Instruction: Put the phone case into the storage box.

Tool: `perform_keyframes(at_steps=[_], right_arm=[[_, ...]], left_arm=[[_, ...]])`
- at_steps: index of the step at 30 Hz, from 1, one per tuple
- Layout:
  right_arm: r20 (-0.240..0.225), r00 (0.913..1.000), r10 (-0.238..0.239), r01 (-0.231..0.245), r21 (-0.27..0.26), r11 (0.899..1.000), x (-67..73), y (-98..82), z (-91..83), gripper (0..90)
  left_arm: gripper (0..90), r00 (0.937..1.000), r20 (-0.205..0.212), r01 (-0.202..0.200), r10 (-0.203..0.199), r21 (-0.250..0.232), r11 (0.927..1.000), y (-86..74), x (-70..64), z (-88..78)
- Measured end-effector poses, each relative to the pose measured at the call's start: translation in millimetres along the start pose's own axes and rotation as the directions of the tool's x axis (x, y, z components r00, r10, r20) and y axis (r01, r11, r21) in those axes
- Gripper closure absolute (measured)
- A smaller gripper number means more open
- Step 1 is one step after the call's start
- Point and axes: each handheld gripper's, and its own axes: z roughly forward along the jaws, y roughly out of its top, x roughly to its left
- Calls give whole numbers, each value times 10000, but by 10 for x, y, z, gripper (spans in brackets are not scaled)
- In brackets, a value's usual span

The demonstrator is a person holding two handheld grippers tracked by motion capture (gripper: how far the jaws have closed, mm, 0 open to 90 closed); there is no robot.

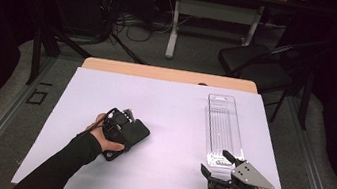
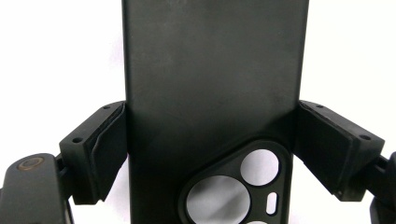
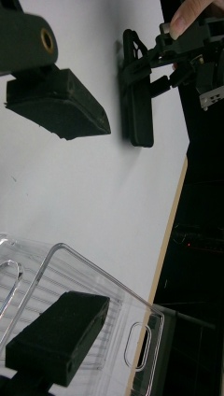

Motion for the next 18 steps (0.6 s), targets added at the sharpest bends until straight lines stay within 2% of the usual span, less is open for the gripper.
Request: perform_keyframes(at_steps=[18], right_arm=[[23, 10000, -28, 28, 1, 10000, 7, 1, 7, 143]], left_arm=[[147, 9994, 158, -299, 306, -411, 9987, 23, -52, -270]])
